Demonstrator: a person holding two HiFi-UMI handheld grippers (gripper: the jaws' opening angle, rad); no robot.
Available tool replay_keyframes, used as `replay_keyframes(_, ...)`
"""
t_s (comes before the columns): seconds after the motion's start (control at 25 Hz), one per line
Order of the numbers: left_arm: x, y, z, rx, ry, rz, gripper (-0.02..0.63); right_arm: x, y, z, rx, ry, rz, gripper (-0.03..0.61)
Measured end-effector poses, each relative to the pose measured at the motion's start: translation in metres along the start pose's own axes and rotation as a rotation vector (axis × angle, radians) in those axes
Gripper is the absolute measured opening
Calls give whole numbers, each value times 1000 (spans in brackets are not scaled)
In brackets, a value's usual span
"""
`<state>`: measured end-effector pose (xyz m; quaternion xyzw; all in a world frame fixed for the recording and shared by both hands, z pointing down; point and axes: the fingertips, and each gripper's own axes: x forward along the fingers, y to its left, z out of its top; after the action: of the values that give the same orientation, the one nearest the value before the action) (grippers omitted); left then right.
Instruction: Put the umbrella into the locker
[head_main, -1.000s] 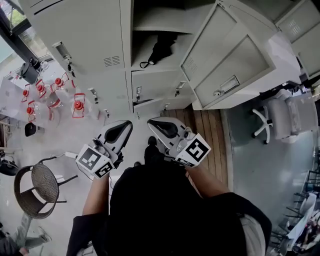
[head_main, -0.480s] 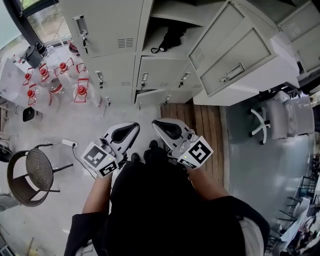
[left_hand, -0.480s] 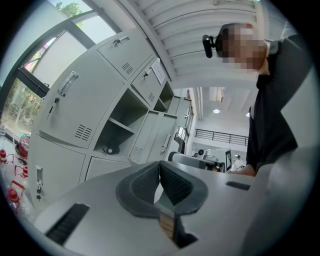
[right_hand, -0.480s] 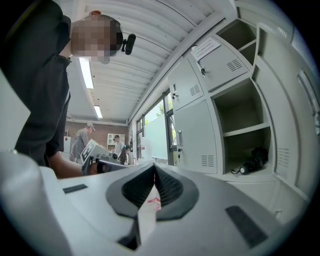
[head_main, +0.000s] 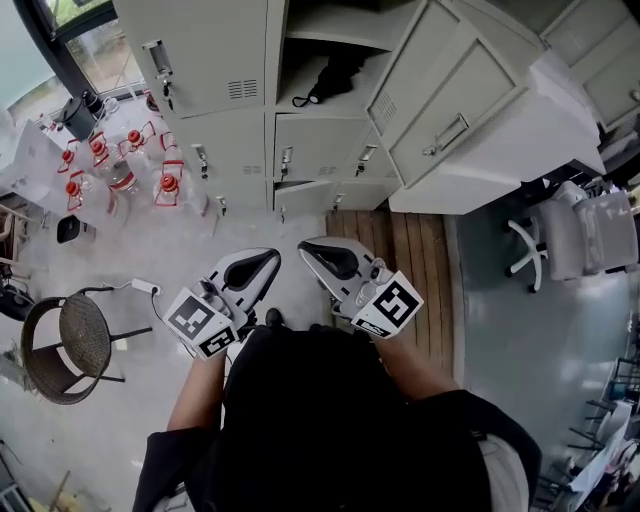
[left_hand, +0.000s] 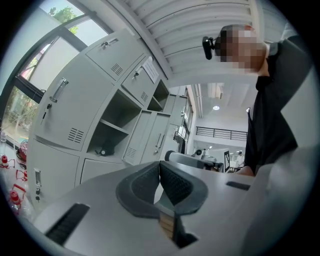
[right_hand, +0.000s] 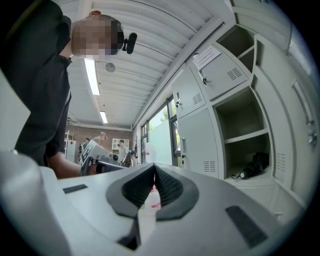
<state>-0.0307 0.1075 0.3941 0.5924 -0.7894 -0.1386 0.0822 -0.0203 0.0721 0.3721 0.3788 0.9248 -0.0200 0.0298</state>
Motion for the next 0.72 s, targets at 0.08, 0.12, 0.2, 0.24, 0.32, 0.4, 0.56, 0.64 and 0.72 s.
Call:
replay_keyframes(0.08,8,-12,-8,-6,15,-2,18,-18,1,3,-2,-8,-5,14)
replay_keyframes(0.12,14,-20,-12,-13,20,-6,18,-28,0,2,1,-7,-11,14)
replay_keyframes(0.2,26,-38,-20,-22,21,-19,18,-52,-1,-3,17,0,-26,14)
replay_keyframes(0.24,32,-48,-23,-22,22,-24,18,-64,-2,-6,26,6,-34,14)
replay_keyframes(0.32,41,-65,-30,-18,31,-29,18,-86,-2,-12,47,14,-46,12)
replay_keyframes(0.4,47,-78,-38,-18,46,-27,18,-104,-1,-15,60,15,-47,14)
replay_keyframes(0.56,54,-97,-50,-33,59,-8,18,-130,3,-15,64,5,-30,12)
replay_keyframes(0.64,57,-107,-56,-40,59,3,18,-144,3,-20,72,10,-29,12)
replay_keyframes(0.72,60,-115,-63,-43,62,11,18,-156,2,-27,83,17,-29,12)
